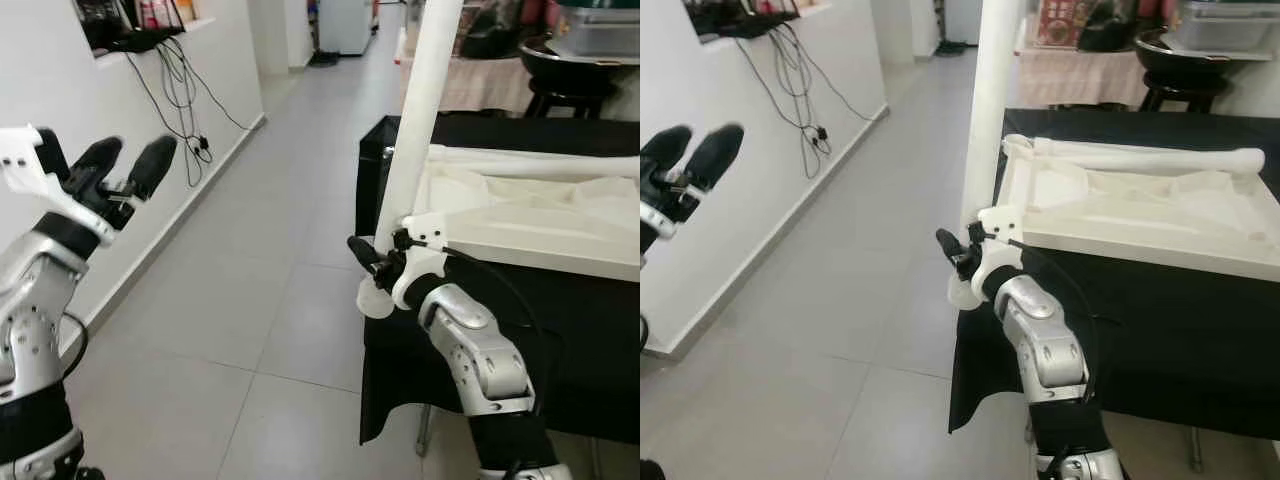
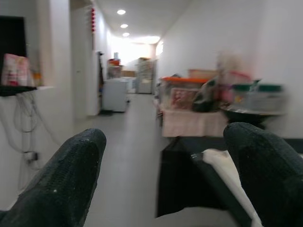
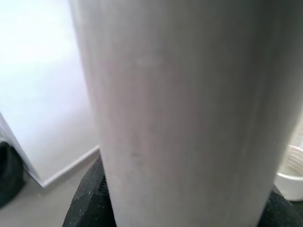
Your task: Building children table
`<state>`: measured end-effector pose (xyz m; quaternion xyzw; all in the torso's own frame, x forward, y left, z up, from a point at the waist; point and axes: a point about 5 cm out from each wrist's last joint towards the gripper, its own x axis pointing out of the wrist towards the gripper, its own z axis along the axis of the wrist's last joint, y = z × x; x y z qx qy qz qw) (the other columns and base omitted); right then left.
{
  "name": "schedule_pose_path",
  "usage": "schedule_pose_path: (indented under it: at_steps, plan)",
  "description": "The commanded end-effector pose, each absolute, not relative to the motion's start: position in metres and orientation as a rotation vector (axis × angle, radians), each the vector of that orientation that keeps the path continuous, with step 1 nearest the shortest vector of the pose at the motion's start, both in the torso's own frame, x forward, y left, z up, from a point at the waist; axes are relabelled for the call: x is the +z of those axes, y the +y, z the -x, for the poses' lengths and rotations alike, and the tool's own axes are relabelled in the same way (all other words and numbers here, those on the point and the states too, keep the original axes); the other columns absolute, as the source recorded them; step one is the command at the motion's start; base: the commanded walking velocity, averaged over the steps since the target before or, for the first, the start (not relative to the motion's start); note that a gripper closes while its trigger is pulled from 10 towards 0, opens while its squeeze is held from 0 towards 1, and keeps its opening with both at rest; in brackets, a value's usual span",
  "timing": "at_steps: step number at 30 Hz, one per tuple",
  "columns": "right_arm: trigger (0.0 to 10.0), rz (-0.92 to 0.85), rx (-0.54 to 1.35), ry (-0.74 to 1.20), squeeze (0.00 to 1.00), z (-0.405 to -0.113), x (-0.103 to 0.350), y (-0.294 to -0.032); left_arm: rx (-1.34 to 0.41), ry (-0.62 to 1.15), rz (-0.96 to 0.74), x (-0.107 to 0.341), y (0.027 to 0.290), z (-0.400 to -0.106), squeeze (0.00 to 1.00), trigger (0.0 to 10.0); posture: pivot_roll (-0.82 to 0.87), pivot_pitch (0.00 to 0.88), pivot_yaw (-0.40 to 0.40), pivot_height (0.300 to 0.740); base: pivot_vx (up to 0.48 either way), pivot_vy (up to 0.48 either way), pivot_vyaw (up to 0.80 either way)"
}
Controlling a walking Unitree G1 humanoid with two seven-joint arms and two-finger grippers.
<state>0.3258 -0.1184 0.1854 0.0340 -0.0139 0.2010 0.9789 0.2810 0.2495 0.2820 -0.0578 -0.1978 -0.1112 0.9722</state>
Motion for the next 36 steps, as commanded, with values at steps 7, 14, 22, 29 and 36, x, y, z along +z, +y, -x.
schedule_pose_path:
  at_steps: [7, 14, 22, 29, 36]
  plan:
    - [10.0, -0.125, 0.387, -0.127, 0.00, -0.317, 0.192, -0.114, -0.229, -0.130, 0.137, 0.203, 0.201, -0.266, 0.00, 10.0, 0.00, 0.000, 0.035, 0.740, 0.000, 0.000, 0.00]
    - [10.0, -0.074, 0.335, -0.115, 0.00, -0.308, 0.179, -0.110, -0.250, -0.002, 0.121, 0.157, 0.172, -0.250, 0.00, 10.0, -0.01, 0.000, 0.047, 0.740, 0.000, 0.000, 0.00]
    - [10.0, -0.079, 0.364, -0.101, 0.00, -0.313, 0.176, -0.107, -0.257, -0.036, 0.108, 0.156, 0.166, -0.254, 0.00, 10.0, 0.00, 0.000, 0.046, 0.740, 0.151, 0.000, 0.00]
    - [10.0, -0.051, 0.438, -0.118, 0.00, -0.312, 0.177, -0.098, -0.255, -0.046, 0.097, 0.156, 0.162, -0.252, 0.00, 10.0, 0.01, 0.000, 0.041, 0.740, 0.367, 0.000, -0.40]
    - [10.0, -0.089, 0.472, -0.158, 0.00, -0.311, 0.183, -0.096, -0.257, -0.054, 0.094, 0.155, 0.160, -0.251, 0.00, 10.0, 0.01, 0.000, 0.046, 0.740, 0.368, 0.000, 0.00]
